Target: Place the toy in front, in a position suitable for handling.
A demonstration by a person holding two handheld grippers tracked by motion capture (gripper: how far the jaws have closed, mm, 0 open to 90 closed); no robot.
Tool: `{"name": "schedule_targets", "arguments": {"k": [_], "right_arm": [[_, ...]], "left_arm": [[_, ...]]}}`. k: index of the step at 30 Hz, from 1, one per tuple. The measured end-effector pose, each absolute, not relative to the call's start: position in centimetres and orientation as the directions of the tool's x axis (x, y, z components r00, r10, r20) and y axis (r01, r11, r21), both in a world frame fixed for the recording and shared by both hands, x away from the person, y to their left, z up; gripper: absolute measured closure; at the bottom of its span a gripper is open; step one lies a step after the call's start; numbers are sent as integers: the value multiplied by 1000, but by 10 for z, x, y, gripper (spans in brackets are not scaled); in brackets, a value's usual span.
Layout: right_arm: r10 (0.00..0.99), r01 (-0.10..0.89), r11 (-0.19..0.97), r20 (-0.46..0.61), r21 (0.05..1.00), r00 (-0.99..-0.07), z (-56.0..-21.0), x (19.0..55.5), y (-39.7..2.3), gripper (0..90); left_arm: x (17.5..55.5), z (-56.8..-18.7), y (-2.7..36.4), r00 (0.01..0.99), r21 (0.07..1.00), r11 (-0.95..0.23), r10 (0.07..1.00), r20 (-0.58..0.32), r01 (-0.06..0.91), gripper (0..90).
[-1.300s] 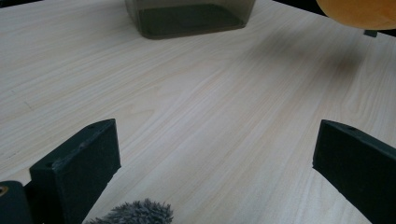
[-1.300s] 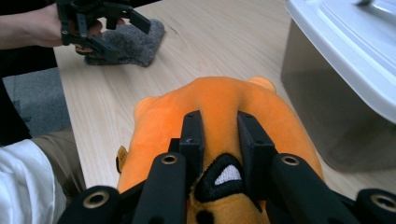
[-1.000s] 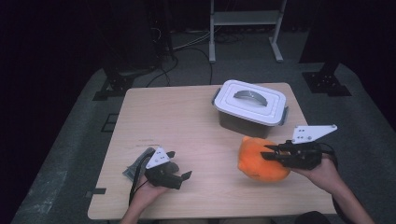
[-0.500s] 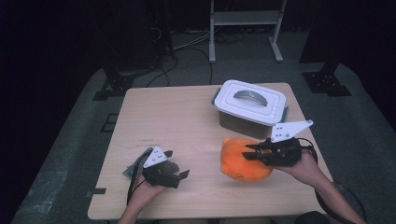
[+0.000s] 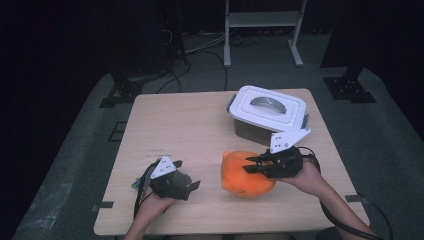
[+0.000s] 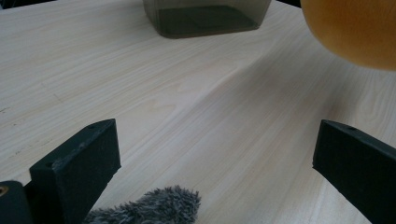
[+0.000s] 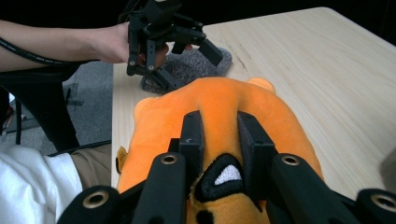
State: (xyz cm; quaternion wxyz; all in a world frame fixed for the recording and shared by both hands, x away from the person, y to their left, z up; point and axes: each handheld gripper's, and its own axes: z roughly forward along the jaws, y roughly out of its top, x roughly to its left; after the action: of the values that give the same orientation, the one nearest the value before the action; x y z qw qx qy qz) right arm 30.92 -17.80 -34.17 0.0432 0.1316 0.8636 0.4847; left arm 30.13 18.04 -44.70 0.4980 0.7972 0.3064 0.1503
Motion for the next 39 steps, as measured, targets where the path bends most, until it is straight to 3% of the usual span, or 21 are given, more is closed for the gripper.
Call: {"name": "schedule_targets", "arguments": {"k": [32, 38, 39], "right_arm": [[194, 174, 565, 75, 807, -978, -411, 322, -129, 709], [184, 156, 549, 63, 821, -981, -412, 319, -134, 589], [176, 140, 543, 51, 828, -983, -412, 316, -136, 531]], "left_arm": [[307, -447, 196, 745, 884, -297, 662, -81, 360, 0], [307, -448, 196, 756, 881, -312, 650, -75, 356, 24], [307, -448, 195, 760, 880, -319, 646, -68, 350, 25]]}}
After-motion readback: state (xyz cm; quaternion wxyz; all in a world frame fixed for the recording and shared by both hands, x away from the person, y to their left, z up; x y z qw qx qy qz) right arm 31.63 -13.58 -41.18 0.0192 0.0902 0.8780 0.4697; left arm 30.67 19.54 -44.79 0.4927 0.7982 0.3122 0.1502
